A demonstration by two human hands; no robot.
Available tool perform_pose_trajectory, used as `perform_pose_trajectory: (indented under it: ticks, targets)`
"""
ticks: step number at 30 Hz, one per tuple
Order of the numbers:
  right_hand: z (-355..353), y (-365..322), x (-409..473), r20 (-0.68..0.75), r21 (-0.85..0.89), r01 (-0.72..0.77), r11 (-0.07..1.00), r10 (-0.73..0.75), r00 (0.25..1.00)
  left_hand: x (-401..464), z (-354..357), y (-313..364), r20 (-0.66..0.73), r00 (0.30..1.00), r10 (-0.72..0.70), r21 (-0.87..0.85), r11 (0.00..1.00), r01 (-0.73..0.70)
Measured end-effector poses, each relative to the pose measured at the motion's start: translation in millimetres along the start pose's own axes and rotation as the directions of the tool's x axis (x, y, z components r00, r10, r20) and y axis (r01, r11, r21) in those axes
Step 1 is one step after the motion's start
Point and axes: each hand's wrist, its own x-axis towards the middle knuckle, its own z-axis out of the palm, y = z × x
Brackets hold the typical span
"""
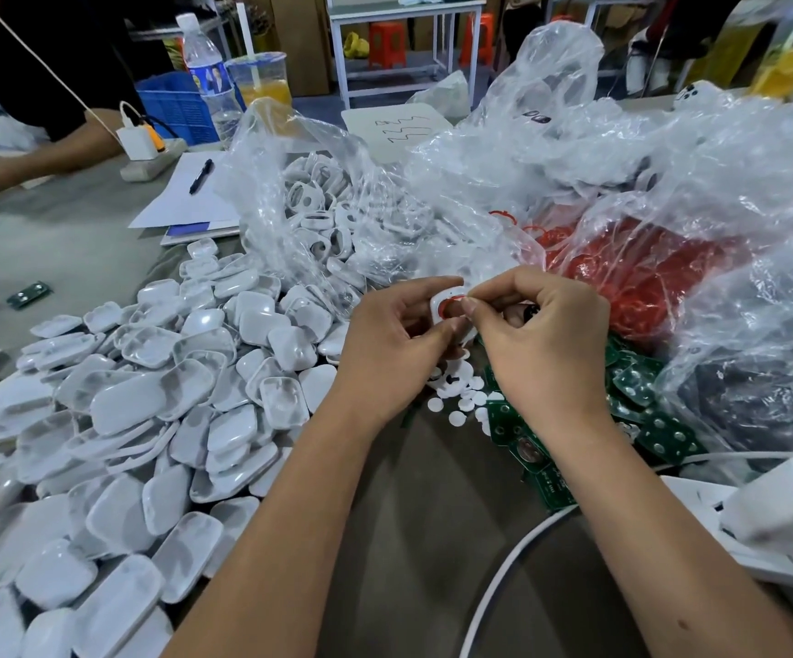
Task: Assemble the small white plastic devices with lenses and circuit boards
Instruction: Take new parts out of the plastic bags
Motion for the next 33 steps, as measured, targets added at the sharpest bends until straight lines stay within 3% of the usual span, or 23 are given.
perform_pose_trajectory:
  ticks: [6, 10, 33]
  targets:
    - [1.0, 0.5, -0.3, 0.013, 0.019, -0.005, 1.0, 0.005, 1.0, 1.8, -1.5, -4.7, -0.012, 1.0, 0.01, 0.07, 0.997, -0.009]
    - [0.8, 1.6, 1.2, 0.024, 0.077, -0.061, 0.995, 0.059, 0.998, 1.3, 1.4, -4.1, -0.005, 1.0, 0.0, 0.043, 0.999, 0.0]
    - [-1.1, 0.1, 0.0, 0.014, 0.058, -0.042, 0.997, 0.041, 0.999, 3.6, 1.9, -2.4, -0.021, 1.0, -0.018, 0.042, 0.999, 0.018]
